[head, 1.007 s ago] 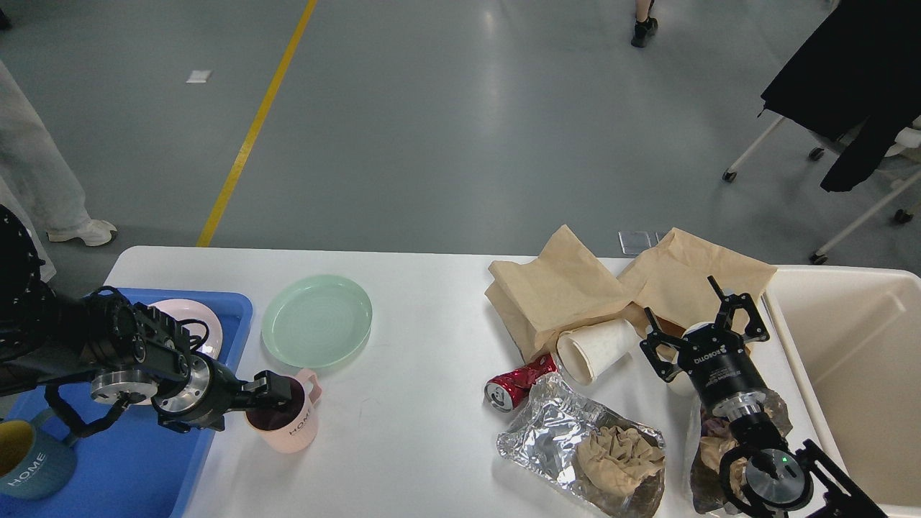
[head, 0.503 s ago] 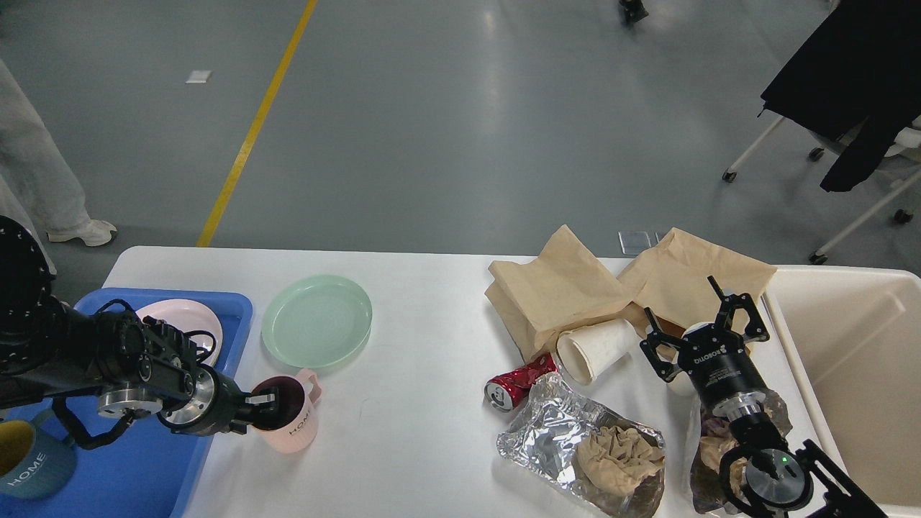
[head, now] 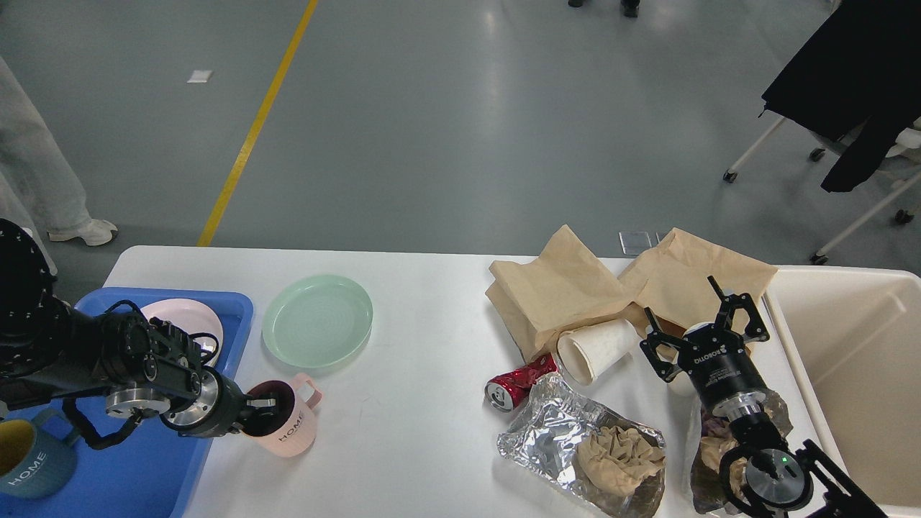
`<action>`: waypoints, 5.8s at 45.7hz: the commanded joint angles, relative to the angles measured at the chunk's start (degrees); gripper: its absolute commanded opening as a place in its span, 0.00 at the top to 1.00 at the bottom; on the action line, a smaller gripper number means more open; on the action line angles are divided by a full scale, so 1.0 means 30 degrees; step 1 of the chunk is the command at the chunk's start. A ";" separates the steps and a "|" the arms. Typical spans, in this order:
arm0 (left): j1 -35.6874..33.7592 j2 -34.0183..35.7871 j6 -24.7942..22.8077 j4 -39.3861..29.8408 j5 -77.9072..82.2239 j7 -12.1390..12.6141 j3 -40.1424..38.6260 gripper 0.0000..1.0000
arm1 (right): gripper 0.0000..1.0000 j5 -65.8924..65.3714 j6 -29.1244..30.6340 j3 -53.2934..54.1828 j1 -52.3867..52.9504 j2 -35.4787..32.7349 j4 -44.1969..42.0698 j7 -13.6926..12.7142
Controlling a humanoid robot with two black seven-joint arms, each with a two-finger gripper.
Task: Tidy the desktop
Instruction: 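Lower the left gripper and grasp the pink mug, then carry the pink mug onto the blue tray beside the teal mug, then lift the left gripper and move it over the pale green plate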
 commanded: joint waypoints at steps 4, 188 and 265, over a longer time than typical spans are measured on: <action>-0.0425 0.0140 -0.0113 -0.0179 0.0002 -0.0014 0.0081 1.00 | 0.00 0.0003 0.0000 0.0000 -0.0001 0.0000 0.0002 0.0000; -0.1770 1.1243 -0.7641 0.0877 0.7740 -0.0717 -0.0596 0.04 | 0.00 0.0003 0.0000 0.0000 -0.0001 0.0000 -0.0027 0.0000; -1.8566 -0.0768 -1.0544 -0.8066 -0.1023 -0.0307 0.3333 0.04 | 0.00 0.0003 0.0000 0.0000 -0.0030 0.0000 0.0002 0.0000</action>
